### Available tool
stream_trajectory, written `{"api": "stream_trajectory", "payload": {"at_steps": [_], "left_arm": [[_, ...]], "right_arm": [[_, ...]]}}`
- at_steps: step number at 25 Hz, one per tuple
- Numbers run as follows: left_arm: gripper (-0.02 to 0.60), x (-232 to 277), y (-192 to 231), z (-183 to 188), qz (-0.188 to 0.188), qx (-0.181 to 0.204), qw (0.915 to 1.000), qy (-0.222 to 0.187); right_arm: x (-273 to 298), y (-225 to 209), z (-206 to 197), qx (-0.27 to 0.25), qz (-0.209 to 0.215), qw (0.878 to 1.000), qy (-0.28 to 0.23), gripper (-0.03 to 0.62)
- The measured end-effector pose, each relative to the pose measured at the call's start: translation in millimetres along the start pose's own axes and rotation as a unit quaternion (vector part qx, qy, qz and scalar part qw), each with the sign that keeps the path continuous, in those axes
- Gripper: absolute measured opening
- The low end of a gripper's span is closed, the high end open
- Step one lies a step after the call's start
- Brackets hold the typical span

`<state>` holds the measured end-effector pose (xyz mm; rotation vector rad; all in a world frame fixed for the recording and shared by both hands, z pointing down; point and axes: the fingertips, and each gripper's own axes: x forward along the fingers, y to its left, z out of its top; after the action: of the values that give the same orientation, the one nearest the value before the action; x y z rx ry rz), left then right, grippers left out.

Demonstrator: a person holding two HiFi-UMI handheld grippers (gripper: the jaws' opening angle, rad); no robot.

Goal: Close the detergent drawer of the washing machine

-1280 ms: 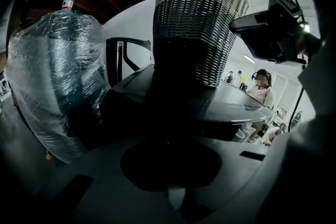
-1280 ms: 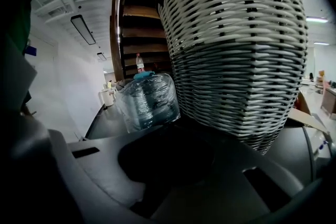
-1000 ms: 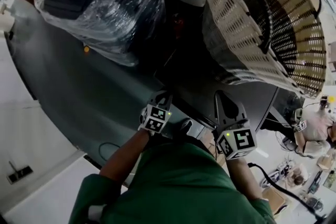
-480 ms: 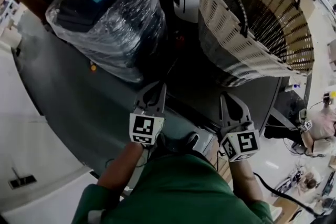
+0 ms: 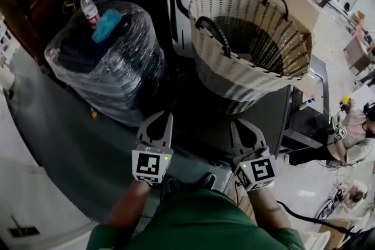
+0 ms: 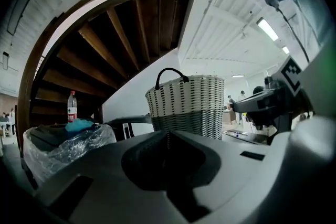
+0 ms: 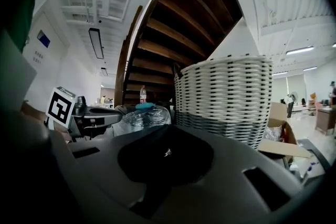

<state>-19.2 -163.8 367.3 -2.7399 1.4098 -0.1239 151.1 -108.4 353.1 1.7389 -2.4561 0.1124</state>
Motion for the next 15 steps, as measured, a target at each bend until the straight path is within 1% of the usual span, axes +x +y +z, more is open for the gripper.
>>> {"api": "stream_trajectory", "payload": {"at_steps": [2, 3, 6, 10, 15], "left_arm": [[0.026, 0, -2, 12, -0.001, 0.002, 0.9999, -0.010], [0.026, -1, -3, 19, -0.002, 0.000, 0.9999, -0.017], [0.026, -5, -9, 38, -0.012, 0.002, 0.9992, -0.037], [0.026, -8, -22, 54, -0.031, 0.003, 0.9983, -0.050], [0.026, -11, -34, 67, -0.045, 0.002, 0.9970, -0.063]], "right_arm": [[-7, -5, 15, -0.001, -0.011, 1.000, -0.027, 0.021], [-12, -6, 20, -0.001, -0.016, 0.999, -0.033, 0.021], [-26, -8, 25, 0.001, -0.030, 0.999, -0.024, 0.021], [-40, -10, 36, -0.002, -0.045, 0.997, -0.063, 0.021], [-52, -10, 42, -0.003, -0.053, 0.996, -0.070, 0.021]]}}
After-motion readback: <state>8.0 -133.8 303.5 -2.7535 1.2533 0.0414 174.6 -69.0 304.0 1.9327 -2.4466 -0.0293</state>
